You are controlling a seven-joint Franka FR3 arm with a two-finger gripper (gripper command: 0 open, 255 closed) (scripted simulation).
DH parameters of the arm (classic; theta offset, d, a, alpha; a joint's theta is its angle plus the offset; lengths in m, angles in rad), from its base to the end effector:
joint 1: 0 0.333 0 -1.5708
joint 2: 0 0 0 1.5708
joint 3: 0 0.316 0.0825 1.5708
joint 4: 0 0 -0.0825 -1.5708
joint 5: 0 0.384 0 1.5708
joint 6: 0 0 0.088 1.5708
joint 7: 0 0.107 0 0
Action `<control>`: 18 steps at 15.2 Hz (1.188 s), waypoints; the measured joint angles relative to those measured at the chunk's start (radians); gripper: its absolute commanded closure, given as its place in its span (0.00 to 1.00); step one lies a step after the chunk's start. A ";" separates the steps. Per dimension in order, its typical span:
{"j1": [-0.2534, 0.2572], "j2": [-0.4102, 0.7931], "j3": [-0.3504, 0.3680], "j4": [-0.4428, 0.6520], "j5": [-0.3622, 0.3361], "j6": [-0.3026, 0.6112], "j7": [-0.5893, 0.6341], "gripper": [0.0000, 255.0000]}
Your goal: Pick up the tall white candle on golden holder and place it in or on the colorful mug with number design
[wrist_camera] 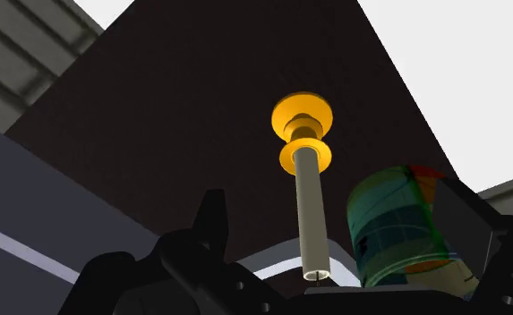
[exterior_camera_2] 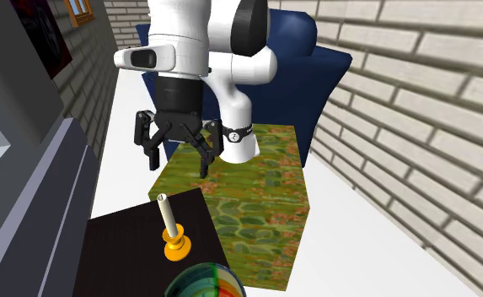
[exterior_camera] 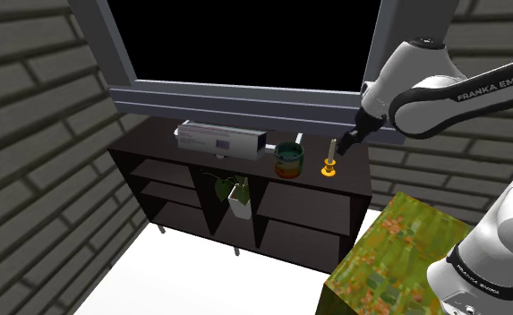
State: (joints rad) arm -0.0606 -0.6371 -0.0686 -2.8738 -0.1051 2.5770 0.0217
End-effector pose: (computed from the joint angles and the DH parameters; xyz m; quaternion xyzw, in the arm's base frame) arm 0.3475 -0.0410 0.3918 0.9849 -0.0322 0.1684 0.0231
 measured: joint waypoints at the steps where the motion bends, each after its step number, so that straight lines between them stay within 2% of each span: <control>1: 0.001 0.032 -0.003 -0.009 0.002 0.066 0.004 0.00; 4: 0.005 0.163 -0.019 -0.018 0.008 0.260 0.006 0.00; 7: 0.007 0.247 -0.030 -0.012 0.010 0.349 0.000 0.00; 12: 0.011 0.344 -0.030 0.002 0.012 0.434 0.004 0.00; 17: 0.012 0.351 -0.032 0.003 0.013 0.441 0.002 0.00; 18: 0.012 0.351 -0.032 0.003 0.013 0.441 0.002 1.00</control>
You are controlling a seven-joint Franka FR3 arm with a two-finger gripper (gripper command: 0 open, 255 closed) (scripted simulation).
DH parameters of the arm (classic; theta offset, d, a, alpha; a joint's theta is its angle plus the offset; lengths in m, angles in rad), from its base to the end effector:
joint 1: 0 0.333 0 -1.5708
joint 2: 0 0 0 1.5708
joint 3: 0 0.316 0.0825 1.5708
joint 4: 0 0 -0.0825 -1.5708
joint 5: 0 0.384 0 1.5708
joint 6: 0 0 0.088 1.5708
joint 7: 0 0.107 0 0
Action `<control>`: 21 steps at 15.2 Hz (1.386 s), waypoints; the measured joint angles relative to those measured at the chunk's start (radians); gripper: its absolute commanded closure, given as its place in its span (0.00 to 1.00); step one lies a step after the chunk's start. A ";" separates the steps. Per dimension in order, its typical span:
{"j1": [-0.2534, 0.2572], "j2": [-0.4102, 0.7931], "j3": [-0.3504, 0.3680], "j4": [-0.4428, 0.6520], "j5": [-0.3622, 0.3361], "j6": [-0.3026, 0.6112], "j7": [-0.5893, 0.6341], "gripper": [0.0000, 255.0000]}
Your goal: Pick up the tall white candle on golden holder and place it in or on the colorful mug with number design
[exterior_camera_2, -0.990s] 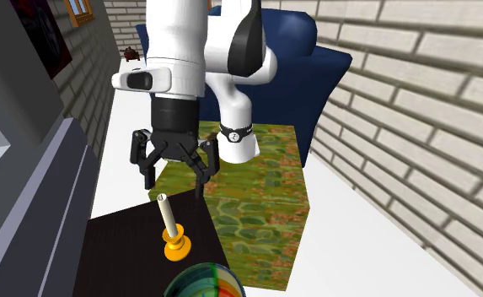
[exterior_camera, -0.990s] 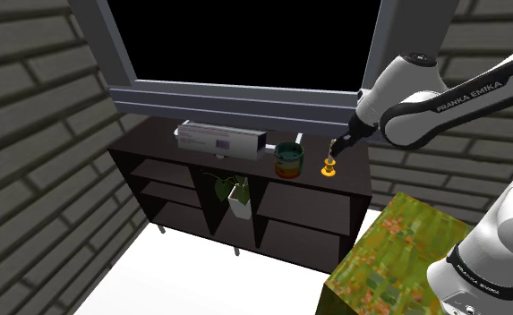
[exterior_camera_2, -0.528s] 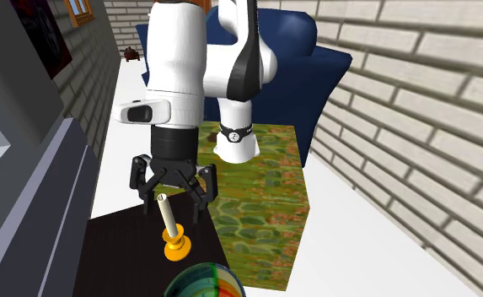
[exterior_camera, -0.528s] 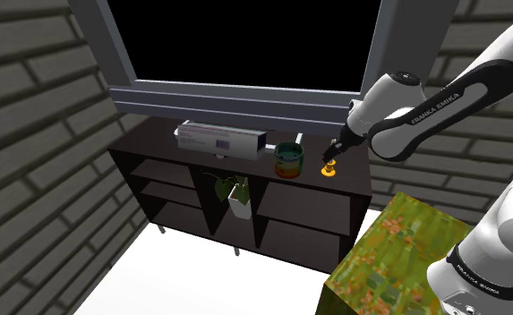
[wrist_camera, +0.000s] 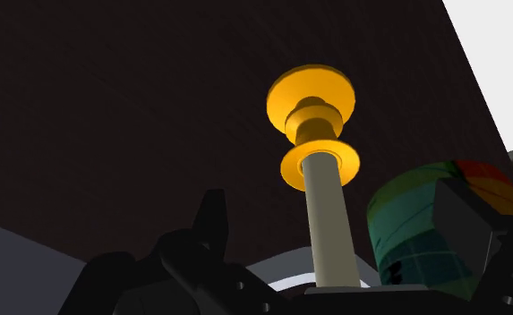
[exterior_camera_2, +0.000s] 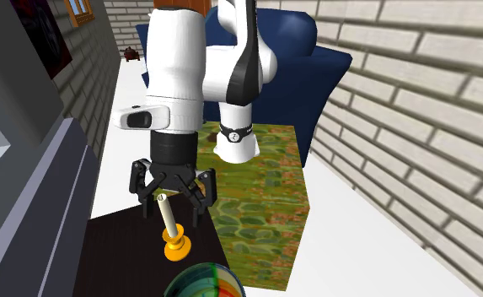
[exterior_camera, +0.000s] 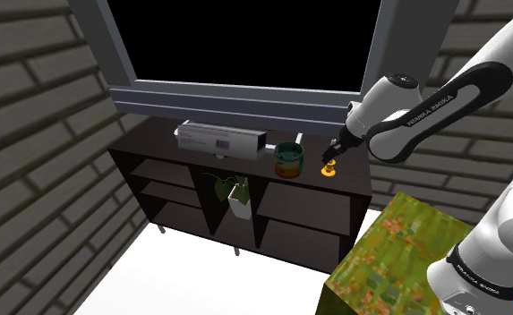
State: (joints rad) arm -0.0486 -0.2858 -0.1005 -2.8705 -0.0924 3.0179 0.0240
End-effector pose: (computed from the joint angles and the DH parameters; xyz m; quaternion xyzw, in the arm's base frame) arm 0.3845 -0.0488 0.3164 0.9758 -0.0420 0.2141 0.0146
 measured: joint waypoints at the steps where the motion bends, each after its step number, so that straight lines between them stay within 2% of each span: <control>1: 0.000 0.000 0.000 0.000 0.000 0.000 0.000 1.00; 11: 0.000 -0.007 0.000 0.001 0.000 -0.008 0.000 1.00; 21: 0.003 -0.149 0.003 0.045 0.004 -0.193 -0.004 1.00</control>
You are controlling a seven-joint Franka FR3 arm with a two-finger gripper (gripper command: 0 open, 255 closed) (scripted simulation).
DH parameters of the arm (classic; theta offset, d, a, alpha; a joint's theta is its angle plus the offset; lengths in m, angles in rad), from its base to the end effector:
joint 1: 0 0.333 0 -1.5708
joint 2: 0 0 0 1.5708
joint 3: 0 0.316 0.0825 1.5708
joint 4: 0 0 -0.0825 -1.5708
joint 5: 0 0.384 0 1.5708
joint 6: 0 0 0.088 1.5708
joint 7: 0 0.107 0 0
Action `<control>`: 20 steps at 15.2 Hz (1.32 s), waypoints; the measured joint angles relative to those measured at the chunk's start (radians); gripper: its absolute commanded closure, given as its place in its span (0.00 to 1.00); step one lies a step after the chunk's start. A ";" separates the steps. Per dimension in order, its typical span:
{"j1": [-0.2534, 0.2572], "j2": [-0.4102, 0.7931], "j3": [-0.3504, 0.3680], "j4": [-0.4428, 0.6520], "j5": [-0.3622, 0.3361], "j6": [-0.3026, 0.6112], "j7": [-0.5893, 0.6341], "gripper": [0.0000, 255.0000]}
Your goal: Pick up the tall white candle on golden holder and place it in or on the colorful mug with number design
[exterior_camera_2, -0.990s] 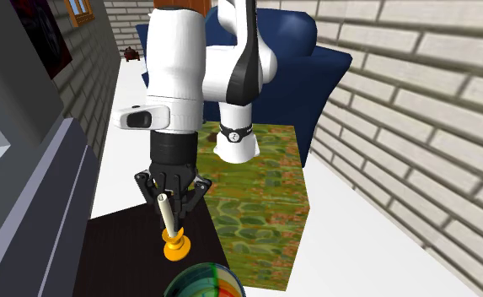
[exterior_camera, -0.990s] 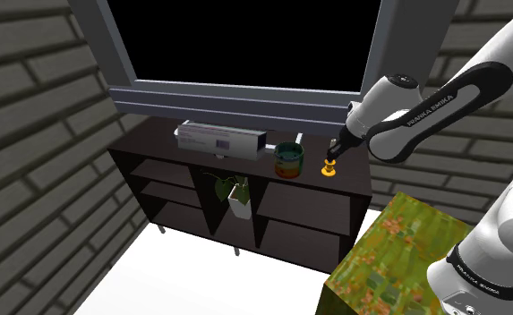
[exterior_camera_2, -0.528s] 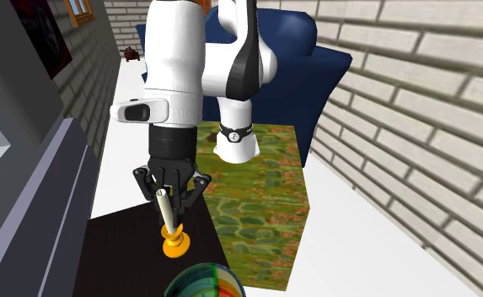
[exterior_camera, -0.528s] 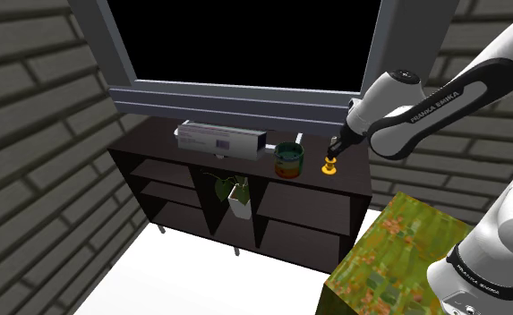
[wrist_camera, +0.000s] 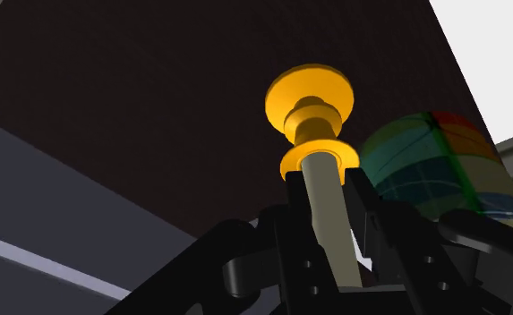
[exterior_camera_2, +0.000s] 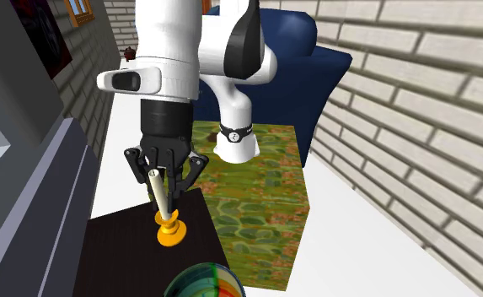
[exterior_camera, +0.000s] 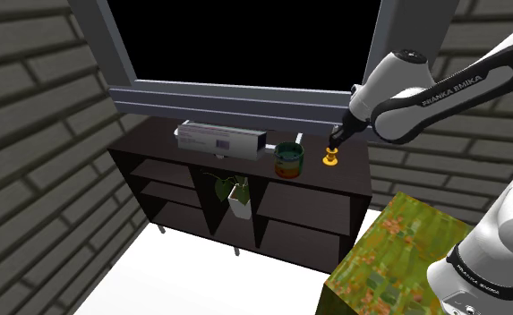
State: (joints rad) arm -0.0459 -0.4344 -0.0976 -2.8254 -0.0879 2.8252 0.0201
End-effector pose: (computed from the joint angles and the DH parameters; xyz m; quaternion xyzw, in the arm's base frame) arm 0.3857 -0.0492 0.3691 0.9757 -0.0420 0.2146 0.0146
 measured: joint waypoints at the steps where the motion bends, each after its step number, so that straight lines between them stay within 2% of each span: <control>1: 0.000 -0.012 0.001 0.003 0.000 -0.015 0.000 1.00; 20: 0.007 -0.187 0.012 0.155 0.013 -0.342 -0.004 1.00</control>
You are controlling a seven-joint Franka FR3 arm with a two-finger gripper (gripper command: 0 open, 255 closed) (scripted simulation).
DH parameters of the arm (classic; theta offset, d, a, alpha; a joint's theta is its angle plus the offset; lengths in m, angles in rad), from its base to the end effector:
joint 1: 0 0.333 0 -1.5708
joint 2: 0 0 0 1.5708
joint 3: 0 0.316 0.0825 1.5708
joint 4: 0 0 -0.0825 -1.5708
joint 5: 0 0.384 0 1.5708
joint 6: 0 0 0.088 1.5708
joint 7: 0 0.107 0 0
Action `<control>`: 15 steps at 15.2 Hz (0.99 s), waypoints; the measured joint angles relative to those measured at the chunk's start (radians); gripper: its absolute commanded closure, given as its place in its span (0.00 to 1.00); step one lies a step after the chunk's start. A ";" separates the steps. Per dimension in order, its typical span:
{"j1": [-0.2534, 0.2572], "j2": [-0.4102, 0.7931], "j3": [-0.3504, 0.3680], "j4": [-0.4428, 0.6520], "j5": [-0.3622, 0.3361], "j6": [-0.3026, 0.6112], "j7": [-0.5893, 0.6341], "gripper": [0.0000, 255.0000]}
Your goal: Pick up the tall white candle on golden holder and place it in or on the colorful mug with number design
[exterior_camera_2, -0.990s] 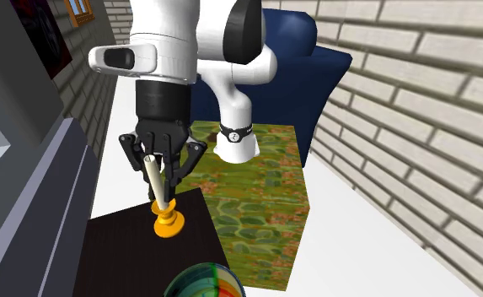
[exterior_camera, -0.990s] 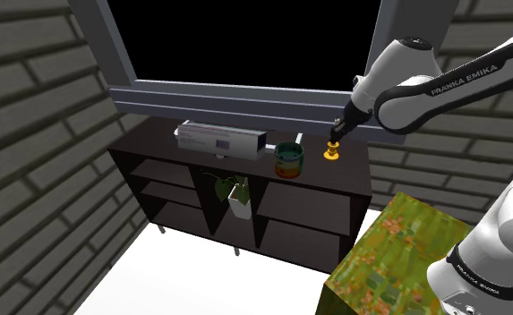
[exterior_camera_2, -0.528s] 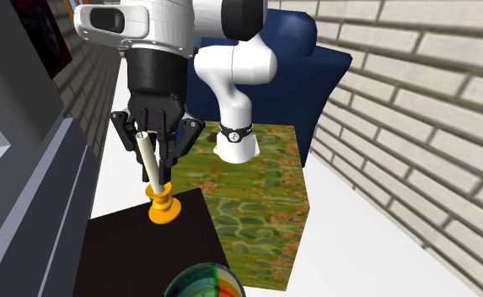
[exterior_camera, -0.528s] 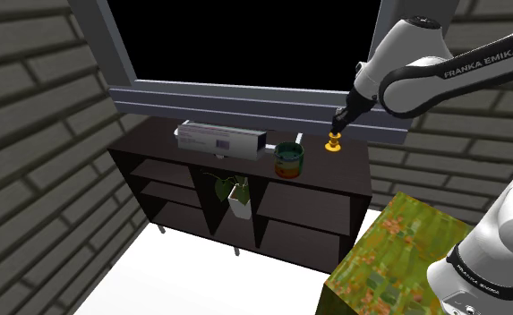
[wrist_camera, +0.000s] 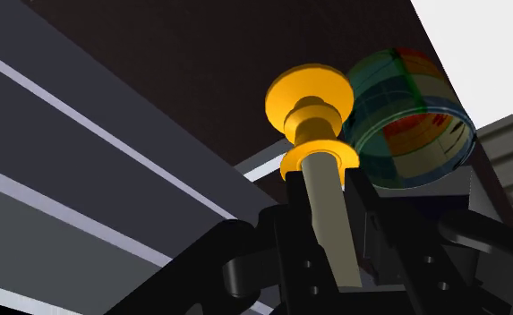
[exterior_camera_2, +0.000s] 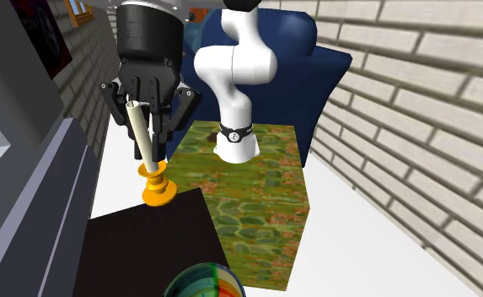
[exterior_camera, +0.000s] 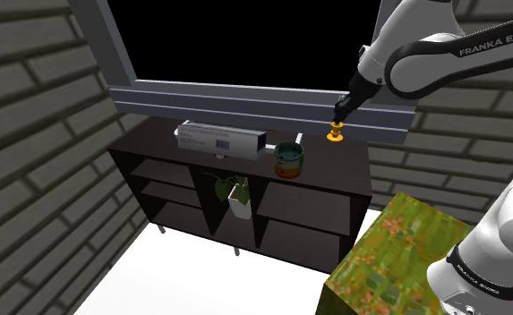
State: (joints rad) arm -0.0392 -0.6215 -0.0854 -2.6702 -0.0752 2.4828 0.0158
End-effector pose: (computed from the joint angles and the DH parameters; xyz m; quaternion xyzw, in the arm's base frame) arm 0.3841 -0.0486 0.4737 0.9757 -0.0420 0.2144 0.0146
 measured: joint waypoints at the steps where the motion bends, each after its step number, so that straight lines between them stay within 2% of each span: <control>1: 0.000 0.001 -0.002 0.014 0.001 -0.014 -0.003 1.00; 4: 0.009 0.029 0.021 0.062 0.006 -0.033 0.023 1.00; 9: 0.026 0.196 0.084 0.208 0.007 -0.016 0.100 1.00; 15: 0.037 0.388 0.159 0.385 -0.022 -0.007 0.207 1.00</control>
State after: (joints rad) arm -0.0020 -0.2339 0.0735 -2.2857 -0.0975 2.4760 0.2225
